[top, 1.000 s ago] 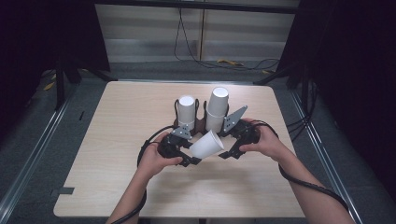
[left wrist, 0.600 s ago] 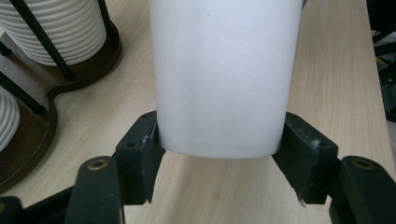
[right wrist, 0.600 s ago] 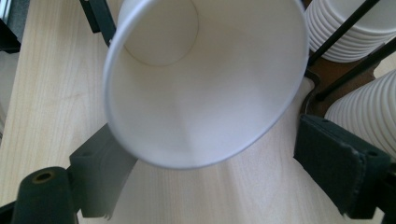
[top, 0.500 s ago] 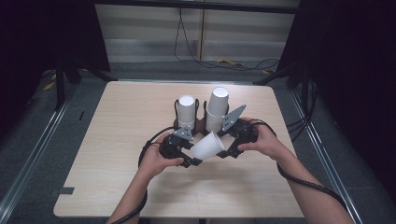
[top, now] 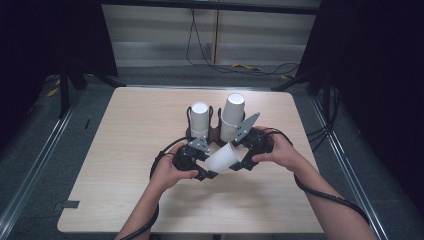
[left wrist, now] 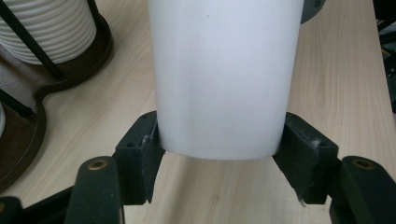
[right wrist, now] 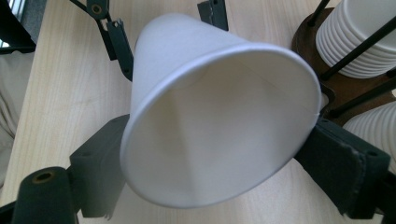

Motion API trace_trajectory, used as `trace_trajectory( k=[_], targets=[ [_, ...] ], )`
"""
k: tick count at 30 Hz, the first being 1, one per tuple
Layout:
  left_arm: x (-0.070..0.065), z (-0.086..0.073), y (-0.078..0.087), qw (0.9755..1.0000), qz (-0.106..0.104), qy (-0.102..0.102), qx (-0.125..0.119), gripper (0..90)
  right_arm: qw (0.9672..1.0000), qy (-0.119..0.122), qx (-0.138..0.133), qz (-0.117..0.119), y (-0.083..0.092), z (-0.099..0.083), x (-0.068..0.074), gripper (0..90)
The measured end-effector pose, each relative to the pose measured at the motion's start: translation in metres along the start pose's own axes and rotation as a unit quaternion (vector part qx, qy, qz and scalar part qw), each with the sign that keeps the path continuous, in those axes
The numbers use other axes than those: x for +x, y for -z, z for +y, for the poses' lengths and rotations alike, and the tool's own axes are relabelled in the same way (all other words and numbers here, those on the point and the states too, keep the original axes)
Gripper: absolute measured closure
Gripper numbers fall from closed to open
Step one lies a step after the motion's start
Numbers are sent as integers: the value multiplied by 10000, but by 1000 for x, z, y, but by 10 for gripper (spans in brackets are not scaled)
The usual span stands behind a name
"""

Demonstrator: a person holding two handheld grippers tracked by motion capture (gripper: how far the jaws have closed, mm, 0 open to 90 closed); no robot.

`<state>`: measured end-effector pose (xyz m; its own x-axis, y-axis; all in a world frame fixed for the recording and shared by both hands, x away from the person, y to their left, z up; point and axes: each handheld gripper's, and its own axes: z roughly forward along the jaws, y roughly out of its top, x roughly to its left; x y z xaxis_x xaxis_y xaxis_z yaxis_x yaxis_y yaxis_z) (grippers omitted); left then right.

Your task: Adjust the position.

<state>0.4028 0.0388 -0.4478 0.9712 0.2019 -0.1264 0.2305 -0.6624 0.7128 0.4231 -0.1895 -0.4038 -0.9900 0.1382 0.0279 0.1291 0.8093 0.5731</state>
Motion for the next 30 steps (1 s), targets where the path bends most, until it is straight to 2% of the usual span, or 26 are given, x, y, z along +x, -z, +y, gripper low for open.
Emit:
trace_trajectory(
  k=[3,6,9,17,19,24,28,30],
  targets=[
    [0,0,-1,10000,-19,-56,46,360,10000,-37,22,37,-1,1,1,138],
    [0,0,-3,10000,-14,-45,41,360,10000,33,57,16,-1,2,1,148],
    [-1,-1,-4,10000,-25,-27,31,359,10000,59,-19,66,0,2,2,160],
    [-1,0,-6,9997,-34,-153,175,358,9999,81,-29,123,2,6,3,169],
    [-1,0,-7,9997,-56,-125,178,358,9999,75,-35,109,2,7,3,171],
    [-2,1,-7,9997,58,-127,202,356,9999,133,-9,68,2,7,3,184],
    [-3,2,-7,9992,190,-220,268,346,9999,137,40,71,3,7,3,191],
    [-2,2,-8,9986,291,-167,408,290,9998,162,31,62,3,7,3,192]
  ],
)
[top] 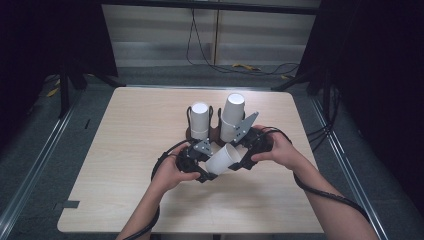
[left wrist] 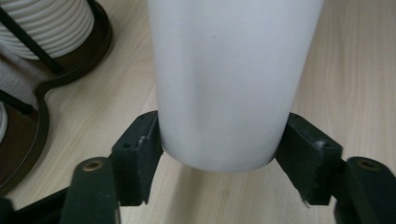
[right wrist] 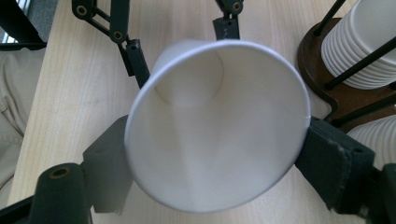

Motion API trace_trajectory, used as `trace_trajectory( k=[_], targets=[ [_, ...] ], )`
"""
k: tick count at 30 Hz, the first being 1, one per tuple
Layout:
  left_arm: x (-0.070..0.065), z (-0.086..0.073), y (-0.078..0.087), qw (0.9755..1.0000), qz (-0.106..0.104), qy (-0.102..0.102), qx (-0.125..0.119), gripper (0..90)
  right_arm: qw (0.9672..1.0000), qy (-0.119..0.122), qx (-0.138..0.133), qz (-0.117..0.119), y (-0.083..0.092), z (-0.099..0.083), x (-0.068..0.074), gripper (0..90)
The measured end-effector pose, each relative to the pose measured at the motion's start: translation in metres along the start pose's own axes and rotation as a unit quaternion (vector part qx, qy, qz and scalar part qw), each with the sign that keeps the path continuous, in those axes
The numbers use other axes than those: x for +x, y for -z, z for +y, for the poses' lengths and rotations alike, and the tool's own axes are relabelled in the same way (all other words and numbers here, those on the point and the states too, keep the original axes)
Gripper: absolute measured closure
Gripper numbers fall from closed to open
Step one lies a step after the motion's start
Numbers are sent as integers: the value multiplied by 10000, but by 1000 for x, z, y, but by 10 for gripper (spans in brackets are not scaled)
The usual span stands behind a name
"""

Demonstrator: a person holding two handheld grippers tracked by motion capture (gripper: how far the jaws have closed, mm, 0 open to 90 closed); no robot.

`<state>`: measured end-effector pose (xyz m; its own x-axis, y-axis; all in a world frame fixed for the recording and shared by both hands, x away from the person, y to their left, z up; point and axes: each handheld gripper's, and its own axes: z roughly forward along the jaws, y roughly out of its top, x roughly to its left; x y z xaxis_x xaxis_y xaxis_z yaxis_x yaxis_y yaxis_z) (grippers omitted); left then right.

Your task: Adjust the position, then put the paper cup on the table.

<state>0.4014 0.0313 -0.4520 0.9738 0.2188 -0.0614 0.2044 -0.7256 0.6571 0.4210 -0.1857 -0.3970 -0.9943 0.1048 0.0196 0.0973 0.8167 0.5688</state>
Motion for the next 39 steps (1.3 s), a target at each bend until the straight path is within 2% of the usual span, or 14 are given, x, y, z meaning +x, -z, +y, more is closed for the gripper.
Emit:
trace_trajectory(
  k=[2,5,7,10,13,14,15,17,21,23,24,26,33,39],
  targets=[
    [0,-1,-1,9999,1,33,95,241,10000,13,51,-36,1,0,0,191],
    [-1,-3,-2,9998,-90,82,182,231,9999,-50,124,-85,3,-2,0,192],
    [0,-5,-2,9996,-13,182,209,219,9996,-26,214,-171,5,-3,-1,192],
    [2,-6,2,9994,43,226,264,199,9990,-8,349,-276,5,-5,-1,191],
    [2,-9,4,9993,86,261,263,187,9965,107,672,-477,3,-5,1,190],
    [2,-10,5,9990,136,311,280,181,9961,141,743,-465,2,-5,1,190],
    [2,-11,5,9989,136,349,284,169,9947,94,885,-519,2,-4,3,190],
    [4,-14,7,9985,116,437,324,162,9936,179,957,-564,0,-3,2,189],
    [6,-16,11,9981,242,491,290,161,9898,285,1264,-596,-3,-3,2,186],
    [6,-17,12,9981,249,503,246,161,9886,349,1335,-611,-4,-2,3,185],
    [7,-17,13,9982,249,494,251,161,9885,280,1355,-605,-5,-2,3,185],
    [7,-17,12,9982,264,469,273,162,9858,357,1505,-649,-8,-3,3,182],
    [9,-17,12,9982,237,437,324,161,9847,362,1578,-638,-12,-1,2,174],
    [9,-19,12,9978,224,530,316,161,9853,299,1584,-569,-14,2,0,169]
  ],
)
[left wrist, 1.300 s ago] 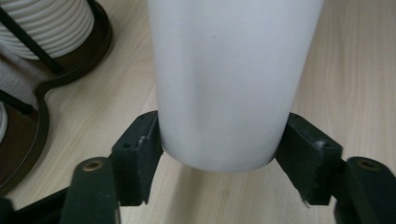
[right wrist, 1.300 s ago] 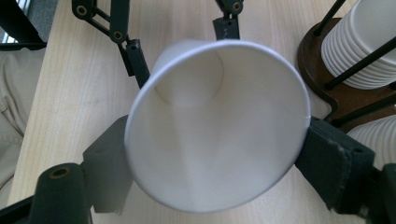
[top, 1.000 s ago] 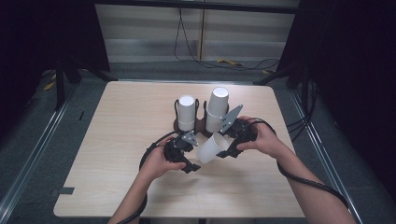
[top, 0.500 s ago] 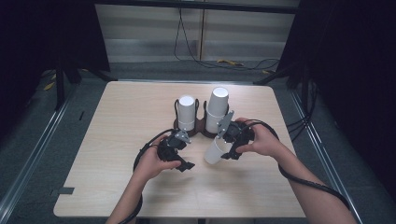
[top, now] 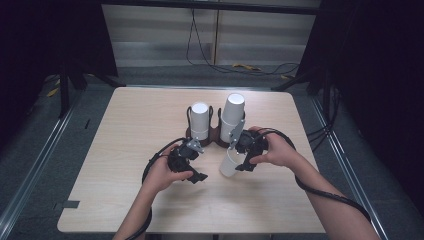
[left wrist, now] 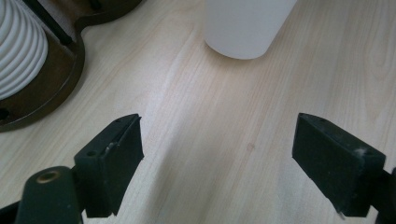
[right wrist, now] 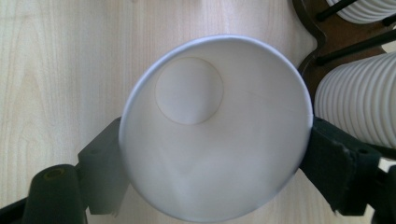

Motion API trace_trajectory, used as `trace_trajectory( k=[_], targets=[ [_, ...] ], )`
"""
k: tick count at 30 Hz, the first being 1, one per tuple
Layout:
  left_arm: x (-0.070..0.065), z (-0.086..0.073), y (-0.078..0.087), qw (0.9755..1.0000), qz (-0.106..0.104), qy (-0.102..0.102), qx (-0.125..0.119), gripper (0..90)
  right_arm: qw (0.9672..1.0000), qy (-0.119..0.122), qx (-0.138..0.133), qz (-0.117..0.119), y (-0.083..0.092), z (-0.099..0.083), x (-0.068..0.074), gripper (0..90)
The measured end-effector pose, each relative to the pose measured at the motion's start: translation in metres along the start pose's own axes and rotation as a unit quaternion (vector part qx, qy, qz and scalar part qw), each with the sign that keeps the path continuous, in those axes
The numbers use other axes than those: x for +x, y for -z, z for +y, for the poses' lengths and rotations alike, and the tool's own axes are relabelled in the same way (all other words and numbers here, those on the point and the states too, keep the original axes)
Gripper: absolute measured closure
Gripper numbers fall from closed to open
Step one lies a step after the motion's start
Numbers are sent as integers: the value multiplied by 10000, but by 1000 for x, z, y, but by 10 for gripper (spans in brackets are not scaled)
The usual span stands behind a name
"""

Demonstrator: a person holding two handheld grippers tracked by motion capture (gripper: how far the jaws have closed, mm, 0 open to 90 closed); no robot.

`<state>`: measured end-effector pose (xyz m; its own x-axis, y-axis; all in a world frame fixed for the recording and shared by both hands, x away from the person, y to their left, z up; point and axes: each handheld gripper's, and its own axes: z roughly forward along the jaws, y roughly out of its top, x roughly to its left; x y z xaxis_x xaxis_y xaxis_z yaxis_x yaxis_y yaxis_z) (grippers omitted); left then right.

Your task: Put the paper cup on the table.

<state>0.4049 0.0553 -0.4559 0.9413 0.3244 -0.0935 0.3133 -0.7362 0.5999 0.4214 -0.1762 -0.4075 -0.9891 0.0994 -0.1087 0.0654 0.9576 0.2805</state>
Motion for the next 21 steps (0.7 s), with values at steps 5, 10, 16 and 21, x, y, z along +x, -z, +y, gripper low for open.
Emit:
trace_trajectory(
  k=[5,10,16,21],
  targets=[
    [0,0,0,10000,7,-1,6,161,10000,-18,33,17,-1,2,0,167],
    [1,-1,0,10000,27,18,6,162,10000,0,86,40,-1,5,0,166],
    [0,-1,1,10000,3,1,0,162,9998,40,166,127,-2,7,0,165],
    [1,-1,2,10000,7,-20,22,162,9997,32,183,180,-2,8,1,162]
  ],
)
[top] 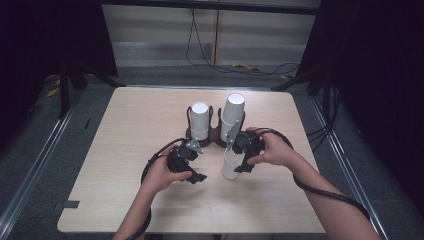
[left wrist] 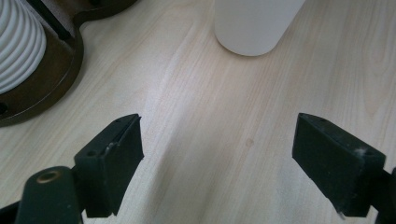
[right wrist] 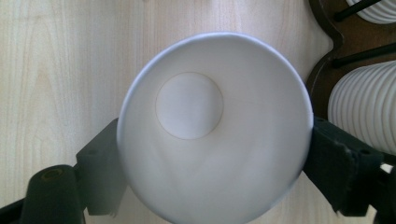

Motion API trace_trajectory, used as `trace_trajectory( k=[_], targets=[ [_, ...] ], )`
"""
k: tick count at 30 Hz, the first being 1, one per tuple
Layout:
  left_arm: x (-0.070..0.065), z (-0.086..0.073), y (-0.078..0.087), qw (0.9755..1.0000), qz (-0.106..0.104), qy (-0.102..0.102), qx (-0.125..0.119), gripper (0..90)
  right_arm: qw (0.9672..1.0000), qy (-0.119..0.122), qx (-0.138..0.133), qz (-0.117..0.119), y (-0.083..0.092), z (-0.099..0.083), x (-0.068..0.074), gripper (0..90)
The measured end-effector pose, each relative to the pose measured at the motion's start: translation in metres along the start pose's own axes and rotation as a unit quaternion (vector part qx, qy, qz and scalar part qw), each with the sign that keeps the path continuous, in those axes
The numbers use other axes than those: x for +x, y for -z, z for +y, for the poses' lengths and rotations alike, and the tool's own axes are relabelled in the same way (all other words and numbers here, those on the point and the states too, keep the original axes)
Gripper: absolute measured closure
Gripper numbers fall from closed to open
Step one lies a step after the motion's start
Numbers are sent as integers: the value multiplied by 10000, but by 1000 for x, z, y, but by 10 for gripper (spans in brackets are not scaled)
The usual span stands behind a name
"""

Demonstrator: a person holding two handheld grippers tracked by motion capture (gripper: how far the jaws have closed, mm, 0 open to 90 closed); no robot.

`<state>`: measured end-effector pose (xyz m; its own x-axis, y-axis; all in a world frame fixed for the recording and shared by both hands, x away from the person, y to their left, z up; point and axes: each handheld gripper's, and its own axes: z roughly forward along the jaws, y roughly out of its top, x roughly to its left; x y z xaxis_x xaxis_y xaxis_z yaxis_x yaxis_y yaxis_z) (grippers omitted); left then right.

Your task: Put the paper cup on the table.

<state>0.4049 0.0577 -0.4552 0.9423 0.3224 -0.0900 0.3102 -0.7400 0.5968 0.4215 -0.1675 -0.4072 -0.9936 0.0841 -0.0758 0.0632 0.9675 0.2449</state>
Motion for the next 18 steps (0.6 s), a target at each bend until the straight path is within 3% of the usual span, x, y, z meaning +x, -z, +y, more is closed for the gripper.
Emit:
trace_trajectory(
  k=[4,6,12,18],
  targets=[
    [1,0,1,10000,-5,-2,-30,162,10000,-52,-58,0,0,-2,0,159],
    [1,0,0,10000,6,65,-55,161,9998,-99,-174,19,1,-3,0,144],
    [2,-1,0,10000,-3,12,-17,162,9982,-325,-500,-11,8,-13,-1,136],
    [2,-4,1,10000,-6,42,-37,162,9951,-538,-830,-17,12,-26,2,136]
  ],
)
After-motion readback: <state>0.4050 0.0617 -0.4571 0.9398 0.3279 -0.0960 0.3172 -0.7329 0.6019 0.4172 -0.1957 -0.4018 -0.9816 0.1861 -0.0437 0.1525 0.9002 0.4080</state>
